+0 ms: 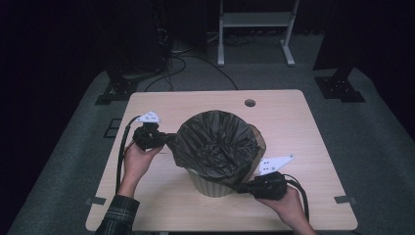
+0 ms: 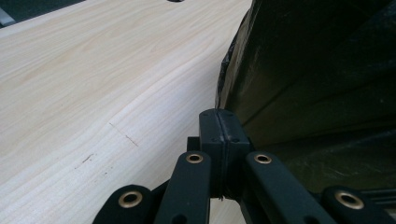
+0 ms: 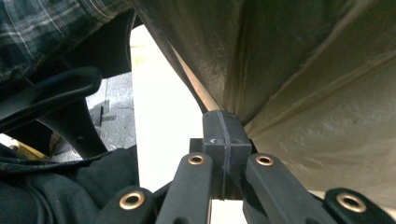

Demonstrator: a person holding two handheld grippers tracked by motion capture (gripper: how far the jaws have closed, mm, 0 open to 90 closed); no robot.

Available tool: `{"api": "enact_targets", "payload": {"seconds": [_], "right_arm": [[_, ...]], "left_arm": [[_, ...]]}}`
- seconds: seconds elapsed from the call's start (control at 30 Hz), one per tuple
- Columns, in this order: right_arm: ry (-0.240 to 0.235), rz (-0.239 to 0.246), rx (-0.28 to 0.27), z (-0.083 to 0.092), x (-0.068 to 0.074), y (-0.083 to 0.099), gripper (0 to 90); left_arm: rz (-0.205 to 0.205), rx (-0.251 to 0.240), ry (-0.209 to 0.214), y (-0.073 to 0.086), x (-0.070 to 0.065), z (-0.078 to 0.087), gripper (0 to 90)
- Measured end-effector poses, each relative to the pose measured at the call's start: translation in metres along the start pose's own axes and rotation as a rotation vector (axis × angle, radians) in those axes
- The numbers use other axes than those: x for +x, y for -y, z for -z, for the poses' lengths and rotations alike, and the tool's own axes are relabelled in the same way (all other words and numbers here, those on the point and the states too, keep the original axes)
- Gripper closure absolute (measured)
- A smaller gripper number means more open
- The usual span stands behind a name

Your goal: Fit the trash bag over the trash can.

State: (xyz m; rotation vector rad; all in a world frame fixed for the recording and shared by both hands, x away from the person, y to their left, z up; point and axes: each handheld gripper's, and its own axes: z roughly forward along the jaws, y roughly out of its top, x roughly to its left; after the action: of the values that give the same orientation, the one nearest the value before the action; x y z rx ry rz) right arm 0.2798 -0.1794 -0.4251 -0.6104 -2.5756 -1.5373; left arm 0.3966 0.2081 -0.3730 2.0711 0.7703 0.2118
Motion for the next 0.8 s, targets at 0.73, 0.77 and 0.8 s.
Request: {"api": "enact_targets", "payload": {"seconds": [0.73,0.77,0.8], "right_arm": [[0.102,-0.031,0.152,-0.016,-0.014,0.037,89.7],[0.105,-0.025,0.147,-0.014,-0.013,0.037,83.5],[0.115,-0.021,0.132,-0.011,-0.012,0.036,73.4]], "left_arm": [[0.016,0.051,-0.023,0.015,0.007,-0.011,90.0],[0.015,0.051,-0.023,0.015,0.007,-0.011,90.0],[0.012,0.054,-0.026,0.015,0.007,-0.01,90.0]]}}
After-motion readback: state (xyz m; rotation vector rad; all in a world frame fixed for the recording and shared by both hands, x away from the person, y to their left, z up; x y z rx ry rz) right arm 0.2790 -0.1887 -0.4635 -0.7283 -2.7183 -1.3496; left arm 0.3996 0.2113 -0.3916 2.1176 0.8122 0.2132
